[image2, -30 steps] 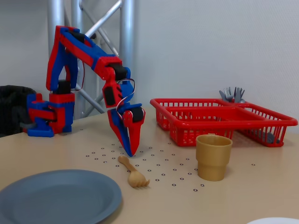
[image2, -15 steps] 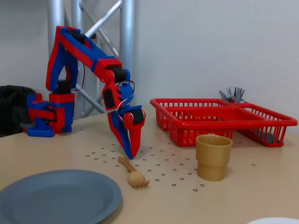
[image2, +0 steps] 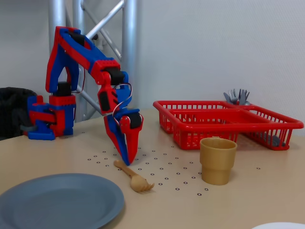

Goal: Push the fork on the left side of the plate

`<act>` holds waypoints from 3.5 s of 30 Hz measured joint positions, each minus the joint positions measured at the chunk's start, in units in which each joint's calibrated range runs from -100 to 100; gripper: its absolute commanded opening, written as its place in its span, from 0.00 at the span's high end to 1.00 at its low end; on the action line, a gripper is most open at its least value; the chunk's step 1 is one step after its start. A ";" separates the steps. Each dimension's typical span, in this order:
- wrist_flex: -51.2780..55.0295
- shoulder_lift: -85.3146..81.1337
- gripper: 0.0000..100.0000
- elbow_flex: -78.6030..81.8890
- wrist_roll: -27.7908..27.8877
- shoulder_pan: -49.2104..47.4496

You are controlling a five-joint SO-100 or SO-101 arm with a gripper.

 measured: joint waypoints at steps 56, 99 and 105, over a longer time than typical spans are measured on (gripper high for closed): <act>3.69 -5.56 1.00 2.71 0.68 1.00; 0.88 4.25 1.00 -5.88 6.79 15.66; -0.72 4.90 1.00 -6.60 4.00 13.38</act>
